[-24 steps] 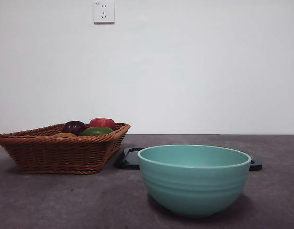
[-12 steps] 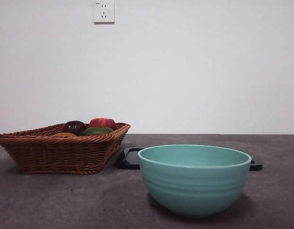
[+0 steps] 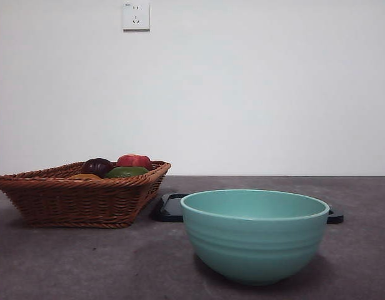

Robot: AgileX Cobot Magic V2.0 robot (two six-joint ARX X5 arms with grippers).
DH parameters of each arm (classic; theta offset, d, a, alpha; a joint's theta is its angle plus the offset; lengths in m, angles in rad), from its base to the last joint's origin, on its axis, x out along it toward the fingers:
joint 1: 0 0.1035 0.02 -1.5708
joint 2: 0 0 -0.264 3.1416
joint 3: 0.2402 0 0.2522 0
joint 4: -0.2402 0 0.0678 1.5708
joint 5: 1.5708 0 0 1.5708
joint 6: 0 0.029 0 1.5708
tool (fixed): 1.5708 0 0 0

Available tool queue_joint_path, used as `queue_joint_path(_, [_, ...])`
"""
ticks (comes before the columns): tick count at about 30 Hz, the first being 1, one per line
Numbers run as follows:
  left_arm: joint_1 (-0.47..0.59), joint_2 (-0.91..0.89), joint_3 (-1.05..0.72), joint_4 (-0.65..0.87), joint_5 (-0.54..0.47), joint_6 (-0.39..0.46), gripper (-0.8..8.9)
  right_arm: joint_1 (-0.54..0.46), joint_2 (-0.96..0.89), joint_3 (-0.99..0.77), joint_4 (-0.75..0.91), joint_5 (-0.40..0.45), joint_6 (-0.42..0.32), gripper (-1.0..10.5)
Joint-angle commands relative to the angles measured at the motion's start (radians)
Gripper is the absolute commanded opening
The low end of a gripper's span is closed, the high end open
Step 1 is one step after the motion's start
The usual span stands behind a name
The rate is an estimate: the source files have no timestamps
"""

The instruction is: Pick up the wifruite, put it on the bowl, pick up the plate, put it on desk

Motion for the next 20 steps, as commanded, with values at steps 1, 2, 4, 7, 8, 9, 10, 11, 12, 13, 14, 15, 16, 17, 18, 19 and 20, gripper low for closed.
queue_joint_path(1, [-0.005,0.004,0.021,0.013,0.005,0.000,0.19,0.007,-0.001,0.016,0.010,0.000,0.005,0.2])
queue_joint_path(2, [-0.005,0.004,0.021,0.013,0.005,0.000,0.19,0.007,-0.001,0.016,0.010,0.000,0.005,0.2])
queue_joint_path(4, [-0.005,0.004,0.021,0.013,0.005,0.000,0.19,0.007,-0.001,0.016,0.010,0.000,0.005,0.2])
queue_joint_path(7, [-0.005,0.004,0.021,0.013,0.005,0.000,0.19,0.007,-0.001,0.016,0.010,0.000,0.005,0.2])
queue_joint_path(8, [-0.005,0.004,0.021,0.013,0.005,0.000,0.19,0.007,-0.001,0.016,0.010,0.000,0.005,0.2])
queue_joint_path(9, [-0.005,0.004,0.021,0.013,0.005,0.000,0.19,0.007,-0.001,0.016,0.010,0.000,0.005,0.2])
queue_joint_path(10, [-0.005,0.004,0.021,0.013,0.005,0.000,0.19,0.007,-0.001,0.016,0.010,0.000,0.005,0.2])
queue_joint_path(11, [-0.005,0.004,0.021,0.013,0.005,0.000,0.19,0.007,-0.001,0.016,0.010,0.000,0.005,0.2])
queue_joint_path(12, [-0.005,0.004,0.021,0.013,0.005,0.000,0.19,0.007,-0.001,0.016,0.010,0.000,0.005,0.2])
queue_joint_path(13, [-0.005,0.004,0.021,0.015,0.005,0.000,0.19,0.007,-0.001,0.016,0.010,0.000,0.005,0.2])
queue_joint_path(14, [-0.001,0.004,0.016,0.014,0.002,0.001,0.19,0.007,-0.001,0.016,0.010,0.000,0.005,0.2])
queue_joint_path(15, [0.008,0.005,0.011,0.018,0.002,0.001,0.19,0.007,-0.001,0.016,0.010,0.000,0.005,0.2])
queue_joint_path(16, [0.018,0.005,0.008,0.016,0.002,0.001,0.19,0.007,-0.001,0.016,0.010,0.000,0.005,0.2])
queue_joint_path(17, [0.035,0.005,0.004,0.011,0.002,0.001,0.19,0.007,-0.001,0.016,0.010,0.000,0.005,0.2])
queue_joint_path(18, [0.058,0.005,-0.002,0.010,0.002,0.001,0.19,0.007,-0.001,0.016,0.010,0.000,0.005,0.2])
queue_joint_path(19, [0.077,0.005,-0.009,0.015,0.002,0.008,0.19,0.007,-0.001,0.016,0.010,0.000,0.005,0.2])
queue_joint_path(20, [0.105,0.005,-0.021,0.023,-0.013,0.016,0.19,0.007,-0.001,0.016,0.010,0.000,0.005,0.2])
